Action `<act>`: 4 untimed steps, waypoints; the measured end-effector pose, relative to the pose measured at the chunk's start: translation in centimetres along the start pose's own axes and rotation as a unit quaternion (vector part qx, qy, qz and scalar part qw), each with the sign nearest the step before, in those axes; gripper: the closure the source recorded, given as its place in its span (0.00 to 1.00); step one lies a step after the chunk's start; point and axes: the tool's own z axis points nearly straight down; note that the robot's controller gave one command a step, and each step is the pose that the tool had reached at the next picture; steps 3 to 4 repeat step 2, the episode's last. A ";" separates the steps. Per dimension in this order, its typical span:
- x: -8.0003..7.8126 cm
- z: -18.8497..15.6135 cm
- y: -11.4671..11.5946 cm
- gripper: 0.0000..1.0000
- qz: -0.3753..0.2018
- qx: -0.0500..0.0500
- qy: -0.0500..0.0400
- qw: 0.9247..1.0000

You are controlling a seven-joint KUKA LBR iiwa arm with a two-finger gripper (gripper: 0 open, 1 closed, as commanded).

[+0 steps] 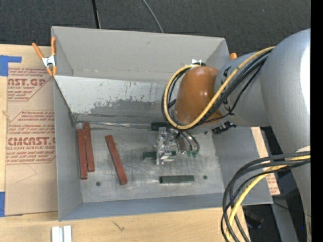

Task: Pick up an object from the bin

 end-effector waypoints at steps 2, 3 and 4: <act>0.1 -19.4 0.7 1.00 -0.027 0.000 0.005 1.000; 0.1 -19.4 0.7 1.00 -0.027 0.000 0.005 1.000; 0.1 -19.4 0.7 1.00 -0.027 0.000 0.005 1.000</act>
Offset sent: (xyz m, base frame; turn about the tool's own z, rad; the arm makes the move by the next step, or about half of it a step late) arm -0.0037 0.0075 0.2118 -0.0588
